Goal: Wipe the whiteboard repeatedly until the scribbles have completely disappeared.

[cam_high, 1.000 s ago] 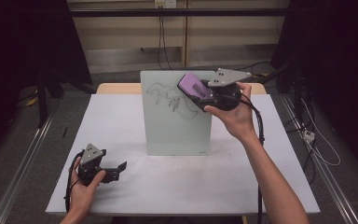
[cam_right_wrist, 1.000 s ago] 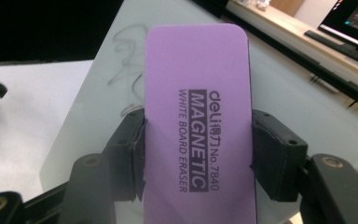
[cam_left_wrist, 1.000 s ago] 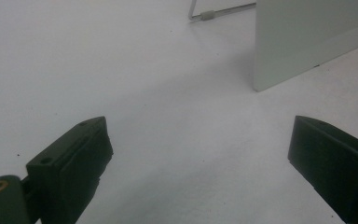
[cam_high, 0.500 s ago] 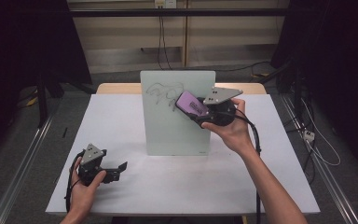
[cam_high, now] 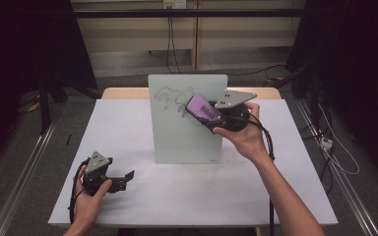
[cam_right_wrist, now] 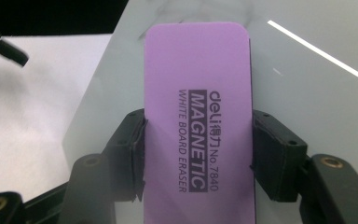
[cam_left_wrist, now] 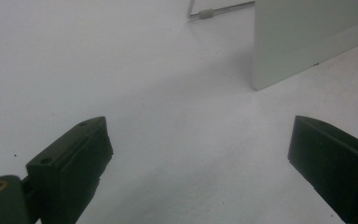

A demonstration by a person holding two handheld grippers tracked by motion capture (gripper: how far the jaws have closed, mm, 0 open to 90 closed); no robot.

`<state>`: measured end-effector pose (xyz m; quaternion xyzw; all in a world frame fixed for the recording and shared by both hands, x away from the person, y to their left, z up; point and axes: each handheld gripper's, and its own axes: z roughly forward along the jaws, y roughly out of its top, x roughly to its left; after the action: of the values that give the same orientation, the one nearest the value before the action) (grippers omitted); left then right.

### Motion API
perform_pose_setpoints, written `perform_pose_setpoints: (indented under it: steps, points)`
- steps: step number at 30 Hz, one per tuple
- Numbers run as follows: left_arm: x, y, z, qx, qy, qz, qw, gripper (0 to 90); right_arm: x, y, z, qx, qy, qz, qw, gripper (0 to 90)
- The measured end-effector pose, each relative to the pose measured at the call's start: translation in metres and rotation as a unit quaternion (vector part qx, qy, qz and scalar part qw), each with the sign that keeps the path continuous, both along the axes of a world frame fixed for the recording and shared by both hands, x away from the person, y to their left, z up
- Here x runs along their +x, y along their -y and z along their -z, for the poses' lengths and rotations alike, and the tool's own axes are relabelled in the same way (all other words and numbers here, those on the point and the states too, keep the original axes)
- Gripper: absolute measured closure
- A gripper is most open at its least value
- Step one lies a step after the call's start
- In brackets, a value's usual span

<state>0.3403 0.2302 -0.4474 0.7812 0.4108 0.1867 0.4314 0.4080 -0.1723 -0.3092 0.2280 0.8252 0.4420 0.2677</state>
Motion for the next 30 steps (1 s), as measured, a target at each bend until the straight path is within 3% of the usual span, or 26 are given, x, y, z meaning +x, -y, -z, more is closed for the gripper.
perform_pose_setpoints:
  steps: [4, 8, 17, 25, 30]
  points:
    - [0.000, -0.001, 0.000, -0.001, -0.001, -0.001, 1.0000, 5.5, 0.004, 0.009, -0.014, 0.017, 0.014, 0.017, 0.9996, 42.0]
    - [0.000, 0.000, 0.000, 0.000, 0.000, 0.001, 1.0000, 5.5, 0.004, 0.011, -0.019, 0.014, 0.019, 0.022, 0.9995, 41.9]
    - [0.000, 0.000, 0.000, 0.000, 0.000, 0.000, 1.0000, 5.5, -0.006, 0.006, 0.009, -0.013, -0.001, 0.007, 0.9999, 42.0]
    - [0.000, 0.000, 0.000, 0.001, -0.002, 0.002, 1.0000, 5.5, -0.014, 0.006, 0.031, -0.018, -0.017, 0.000, 0.9997, 42.0]
    - [0.000, 0.000, 0.000, 0.002, -0.001, 0.002, 1.0000, 5.5, -0.019, -0.001, 0.047, -0.034, -0.038, -0.011, 0.9986, 41.9]
